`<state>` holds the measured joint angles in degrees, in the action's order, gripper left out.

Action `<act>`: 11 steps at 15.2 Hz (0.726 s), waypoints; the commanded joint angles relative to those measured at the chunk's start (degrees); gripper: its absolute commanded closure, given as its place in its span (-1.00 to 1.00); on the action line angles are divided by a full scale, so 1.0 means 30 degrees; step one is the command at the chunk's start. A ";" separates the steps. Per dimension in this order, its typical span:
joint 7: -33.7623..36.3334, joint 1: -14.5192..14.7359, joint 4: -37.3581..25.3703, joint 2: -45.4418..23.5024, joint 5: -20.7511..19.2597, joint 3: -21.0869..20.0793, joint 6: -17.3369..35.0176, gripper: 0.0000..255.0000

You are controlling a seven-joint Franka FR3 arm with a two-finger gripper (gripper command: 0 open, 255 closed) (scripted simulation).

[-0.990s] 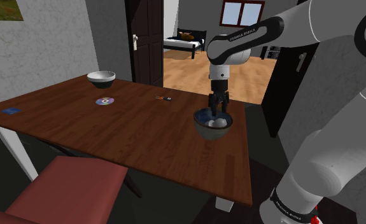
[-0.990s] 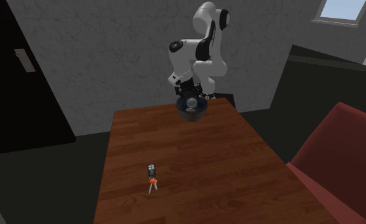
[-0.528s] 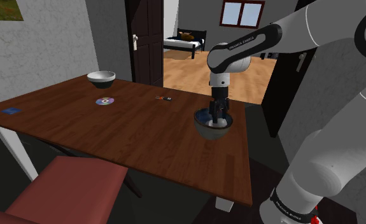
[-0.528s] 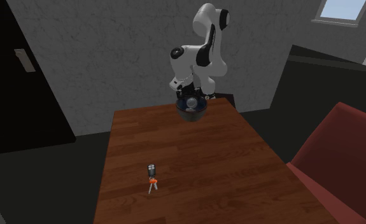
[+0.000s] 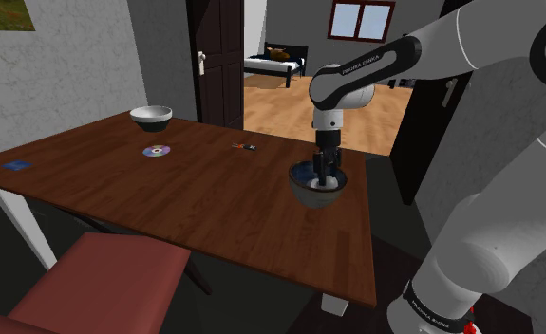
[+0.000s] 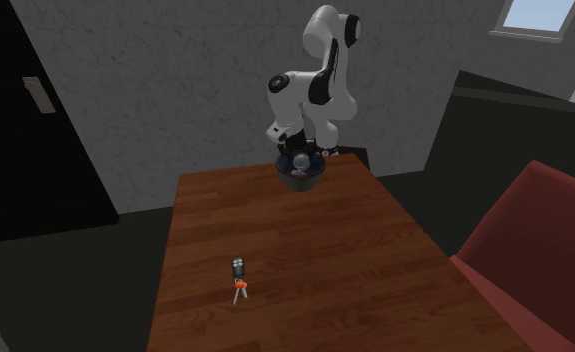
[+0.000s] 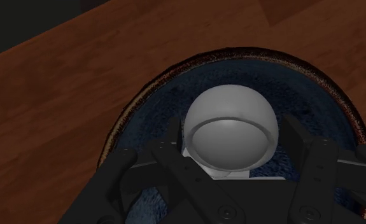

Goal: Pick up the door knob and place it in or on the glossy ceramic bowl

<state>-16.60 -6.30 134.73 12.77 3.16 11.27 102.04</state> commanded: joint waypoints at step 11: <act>0.0100 -0.0007 -0.0474 0.0309 -0.0052 -0.0022 -0.0796 1.00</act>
<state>-16.33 -6.29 133.77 13.48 3.06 11.18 100.36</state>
